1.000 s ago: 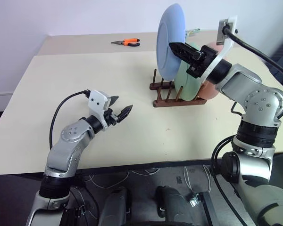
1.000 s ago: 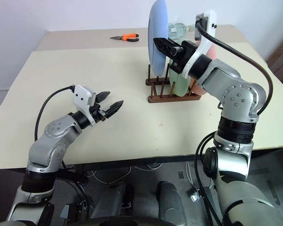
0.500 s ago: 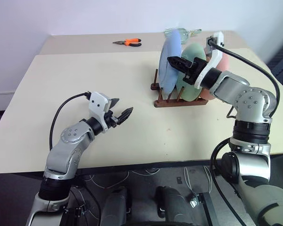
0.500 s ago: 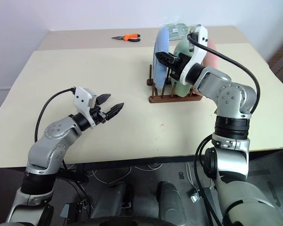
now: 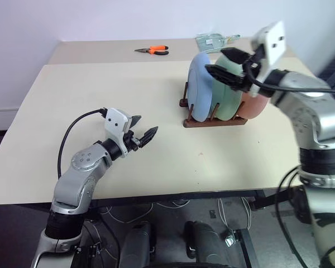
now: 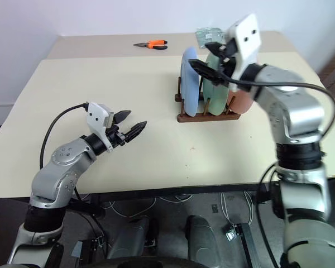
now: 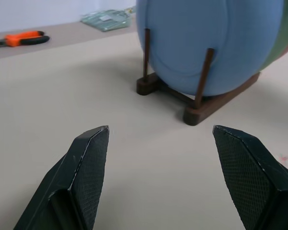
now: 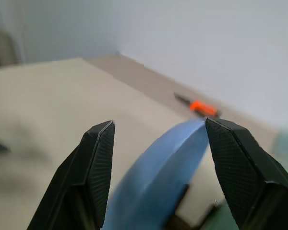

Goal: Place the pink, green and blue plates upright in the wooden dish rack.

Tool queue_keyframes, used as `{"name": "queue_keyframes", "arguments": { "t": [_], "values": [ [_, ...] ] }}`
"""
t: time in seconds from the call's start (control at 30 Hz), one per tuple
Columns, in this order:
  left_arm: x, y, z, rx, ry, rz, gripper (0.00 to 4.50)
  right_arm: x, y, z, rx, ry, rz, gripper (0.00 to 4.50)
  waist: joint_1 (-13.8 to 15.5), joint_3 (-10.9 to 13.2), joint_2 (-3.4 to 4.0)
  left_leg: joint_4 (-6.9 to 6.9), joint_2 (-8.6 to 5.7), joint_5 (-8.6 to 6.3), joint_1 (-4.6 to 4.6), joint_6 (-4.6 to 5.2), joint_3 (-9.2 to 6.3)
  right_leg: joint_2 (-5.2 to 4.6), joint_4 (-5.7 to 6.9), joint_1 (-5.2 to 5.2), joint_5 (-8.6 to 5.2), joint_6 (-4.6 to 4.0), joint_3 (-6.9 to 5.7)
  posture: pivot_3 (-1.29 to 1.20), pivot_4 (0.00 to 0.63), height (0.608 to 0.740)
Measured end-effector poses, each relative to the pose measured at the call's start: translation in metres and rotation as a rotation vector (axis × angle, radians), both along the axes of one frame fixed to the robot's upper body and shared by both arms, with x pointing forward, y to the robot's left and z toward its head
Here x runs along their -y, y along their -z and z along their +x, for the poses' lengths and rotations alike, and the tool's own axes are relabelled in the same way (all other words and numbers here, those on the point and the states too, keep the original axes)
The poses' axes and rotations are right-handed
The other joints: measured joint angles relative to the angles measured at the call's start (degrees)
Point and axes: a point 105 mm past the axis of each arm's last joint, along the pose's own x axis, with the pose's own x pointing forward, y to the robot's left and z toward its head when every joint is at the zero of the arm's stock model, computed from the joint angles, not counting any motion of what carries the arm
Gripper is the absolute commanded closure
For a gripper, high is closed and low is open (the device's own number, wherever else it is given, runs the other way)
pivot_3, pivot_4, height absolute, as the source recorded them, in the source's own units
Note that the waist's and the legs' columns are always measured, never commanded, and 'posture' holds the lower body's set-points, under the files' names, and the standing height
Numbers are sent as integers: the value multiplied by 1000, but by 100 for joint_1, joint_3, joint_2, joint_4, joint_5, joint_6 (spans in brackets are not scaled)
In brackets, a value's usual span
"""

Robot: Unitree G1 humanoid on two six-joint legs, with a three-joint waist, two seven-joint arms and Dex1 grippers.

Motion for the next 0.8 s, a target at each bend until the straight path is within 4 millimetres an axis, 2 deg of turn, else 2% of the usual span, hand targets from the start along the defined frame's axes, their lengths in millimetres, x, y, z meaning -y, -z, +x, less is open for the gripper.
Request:
{"name": "queue_keyframes", "arguments": {
  "t": [0.07, 0.1, 0.13, 0.17, 0.2, 0.27, 0.33, 0.47, 0.63, 0.8],
  "values": [
    [-11, 3, 2, 1, -34, 38, 937, 21, -5, -18, -6, -27, 36, 1484, 37, 0, -1, 0, 3, -1, 9, 1, 0, -1, -3, 10, 0, 0, 0, 0, 150, 740],
    [-20, 7, 2, -6, -55, 65, 937, 35, -1, -26, -31, -32, 45, 1484, 54, -1, -3, 0, 7, -3, 18, 3, -1, -5, -10, 22, 0, -1, 0, 0, 150, 740],
    [-29, 15, 1, -21, -74, 106, 937, 52, 11, -35, -73, -16, 35, 1484, 80, -2, -4, -2, 9, -5, 29, 6, -5, -6, -20, 37, -1, -2, -5, 0, 150, 740],
    [-37, 21, 0, -38, -91, 133, 937, 60, 24, -38, -117, -4, 27, 1484, 76, -2, -5, -3, 11, -6, 38, 7, -10, -6, -30, 50, -1, -3, -7, 0, 150, 740],
    [-44, 30, 0, -61, -104, 166, 937, 73, 46, -43, -187, 28, 1, 1484, 82, -4, -2, -4, 10, -7, 38, 8, -8, -10, -37, 54, -2, -5, -6, 0, 150, 740],
    [-50, 42, -1, -87, -108, 198, 937, 93, 91, -47, -327, 104, -35, 1484, 73, -3, 1, -3, 7, -7, 38, 9, -4, -23, -40, 53, -11, -25, -1, 0, 150, 740],
    [-48, 48, -2, -95, -92, 215, 937, 106, 114, -47, -393, 162, -46, 1484, 58, -2, 13, -1, 3, -7, 39, 9, 3, -29, -38, 47, -10, -26, 9, 0, 150, 740],
    [-35, 51, -2, -90, -51, 200, 937, 117, 129, -40, -355, 242, -119, 1484, 50, -4, 17, -5, 5, -8, 42, 6, 1, -26, -36, 44, -10, -28, 10, 0, 150, 740],
    [-34, 54, -4, -98, -49, 195, 937, 117, 151, -33, -373, 257, -116, 1484, 70, -4, 17, -5, 4, -8, 40, 6, 2, -29, -37, 44, -9, -28, 10, 0, 150, 740],
    [-31, 59, -8, -113, -45, 185, 937, 119, 155, -28, -363, 269, -140, 1484, 66, -4, 17, -5, 4, -8, 40, 5, 1, -31, -38, 44, -10, -29, 10, 0, 150, 740]
  ]
}}
